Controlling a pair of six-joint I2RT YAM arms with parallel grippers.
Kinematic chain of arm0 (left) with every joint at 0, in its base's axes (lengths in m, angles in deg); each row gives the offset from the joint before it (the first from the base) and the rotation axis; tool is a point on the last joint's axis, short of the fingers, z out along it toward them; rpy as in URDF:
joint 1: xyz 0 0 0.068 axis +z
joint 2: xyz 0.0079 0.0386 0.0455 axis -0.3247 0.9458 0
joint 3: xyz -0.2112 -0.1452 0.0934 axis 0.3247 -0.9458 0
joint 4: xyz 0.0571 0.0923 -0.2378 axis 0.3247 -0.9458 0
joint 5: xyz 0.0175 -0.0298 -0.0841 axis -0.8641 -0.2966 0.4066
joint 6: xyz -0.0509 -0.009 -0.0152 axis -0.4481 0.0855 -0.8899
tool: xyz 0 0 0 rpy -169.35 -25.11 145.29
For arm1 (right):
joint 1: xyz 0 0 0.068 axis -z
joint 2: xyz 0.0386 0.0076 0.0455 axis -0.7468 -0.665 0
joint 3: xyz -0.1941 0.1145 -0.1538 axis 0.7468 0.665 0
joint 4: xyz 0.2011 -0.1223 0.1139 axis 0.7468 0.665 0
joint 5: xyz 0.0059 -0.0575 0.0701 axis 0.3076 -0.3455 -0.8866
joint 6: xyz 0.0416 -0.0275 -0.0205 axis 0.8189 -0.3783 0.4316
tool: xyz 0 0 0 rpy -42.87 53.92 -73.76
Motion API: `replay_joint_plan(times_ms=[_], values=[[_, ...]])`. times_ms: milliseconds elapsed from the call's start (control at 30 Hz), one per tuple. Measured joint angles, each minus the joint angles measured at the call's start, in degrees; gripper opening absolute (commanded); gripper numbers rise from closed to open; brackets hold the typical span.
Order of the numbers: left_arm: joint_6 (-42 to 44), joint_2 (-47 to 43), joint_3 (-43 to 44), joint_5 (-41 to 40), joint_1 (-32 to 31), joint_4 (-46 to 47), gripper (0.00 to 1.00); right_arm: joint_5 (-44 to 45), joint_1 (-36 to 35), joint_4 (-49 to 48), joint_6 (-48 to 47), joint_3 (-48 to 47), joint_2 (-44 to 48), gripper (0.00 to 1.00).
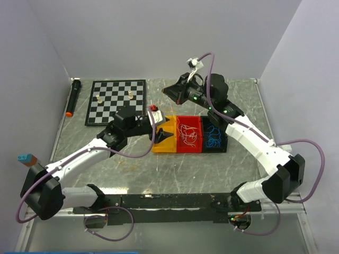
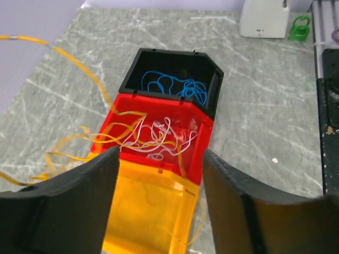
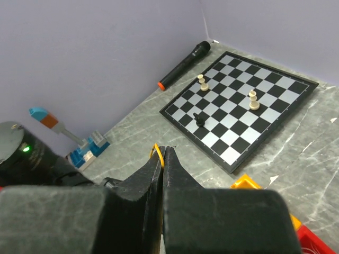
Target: Untangle the cables
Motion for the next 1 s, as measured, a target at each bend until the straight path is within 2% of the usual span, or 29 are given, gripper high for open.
replay_joint_plan(times_ms=[267,633,867,1000], values=[[-0.37,-6.25,0.26,-2.38,0.87,-10.67,0.75,0.20,1.27,-4.39,3.85,0.52,-4.50,0.00],[3.30,-16.17,4.26,-4.04,7.08,-31.08,0.77,1.95,2.80,-5.75,7.89,4.50,-15.04,0.00],[4.59,-18.49,4.04,-6.64,8.02,-36.94,0.73,6.49,-1.57,-2.71,6.36,5.66,-18.47,0.00],[7.37,-19.87,0.42,-9.51,8.37,-37.33,0.73,11.43,-4.70,1.33,6.34,5.55,-20.22,0.00]])
